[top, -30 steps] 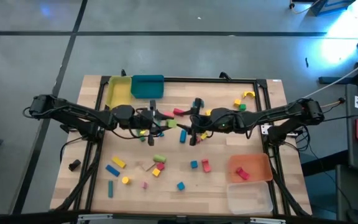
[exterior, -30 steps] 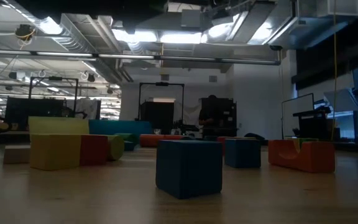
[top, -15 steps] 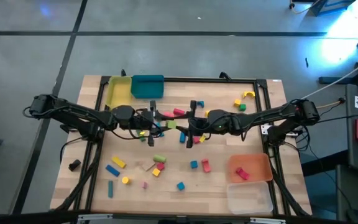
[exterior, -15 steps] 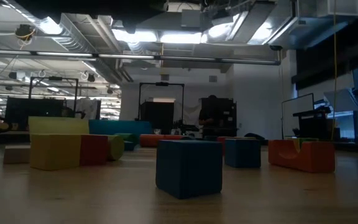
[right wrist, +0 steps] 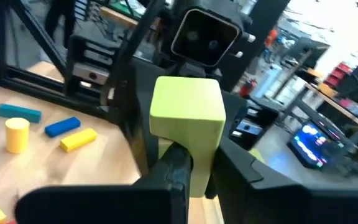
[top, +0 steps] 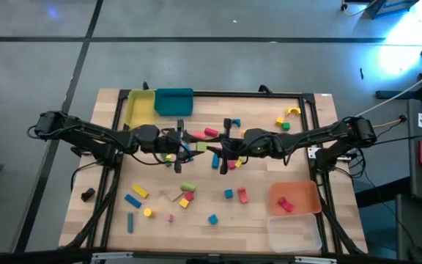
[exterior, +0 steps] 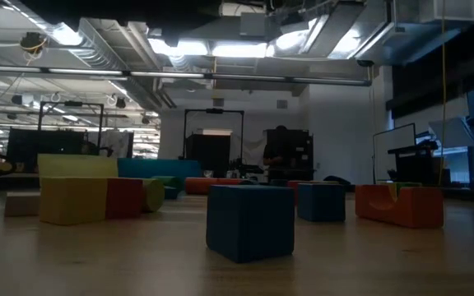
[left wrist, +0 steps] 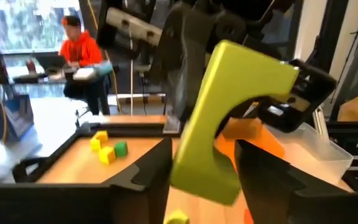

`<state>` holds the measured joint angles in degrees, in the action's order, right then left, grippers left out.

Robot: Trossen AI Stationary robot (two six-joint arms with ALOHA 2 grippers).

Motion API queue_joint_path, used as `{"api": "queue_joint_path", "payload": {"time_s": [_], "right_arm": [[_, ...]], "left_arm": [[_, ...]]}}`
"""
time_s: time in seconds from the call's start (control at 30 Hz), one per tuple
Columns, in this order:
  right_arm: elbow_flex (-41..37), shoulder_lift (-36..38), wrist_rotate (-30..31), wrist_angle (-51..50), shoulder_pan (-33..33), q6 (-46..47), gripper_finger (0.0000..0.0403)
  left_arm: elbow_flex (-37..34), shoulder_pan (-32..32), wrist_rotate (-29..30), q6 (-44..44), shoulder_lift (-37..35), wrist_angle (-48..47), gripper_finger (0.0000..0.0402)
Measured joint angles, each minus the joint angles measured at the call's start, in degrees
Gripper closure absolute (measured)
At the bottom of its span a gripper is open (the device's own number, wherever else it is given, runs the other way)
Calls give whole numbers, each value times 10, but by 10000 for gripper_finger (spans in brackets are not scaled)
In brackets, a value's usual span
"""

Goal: Sort blocks by size
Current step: Put the light green arch block into the orange bin

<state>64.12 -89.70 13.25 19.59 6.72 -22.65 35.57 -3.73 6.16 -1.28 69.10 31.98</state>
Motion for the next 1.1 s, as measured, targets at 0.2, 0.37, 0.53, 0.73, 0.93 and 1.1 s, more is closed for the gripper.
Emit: {"api": "queue_joint_path", "payload": {"time_s": [0.2,0.37,0.53,0.73,0.93,1.1], "right_arm": [[0,21,40,-89,0,34,355],[0,62,43,-235,0,116,355],[0,120,10,-430,0,285,355],[0,177,-144,-603,10,512,355],[0,188,-237,-746,76,603,354],[0,182,-247,-817,142,667,353]], "left_arm": [[0,2,6,7,-6,-81,185],[-1,14,5,-8,-35,-195,176],[-1,36,6,11,-67,-303,184],[-1,61,6,27,-71,-368,191],[0,78,6,26,-69,-376,192],[0,91,6,21,-69,-374,192]]}}
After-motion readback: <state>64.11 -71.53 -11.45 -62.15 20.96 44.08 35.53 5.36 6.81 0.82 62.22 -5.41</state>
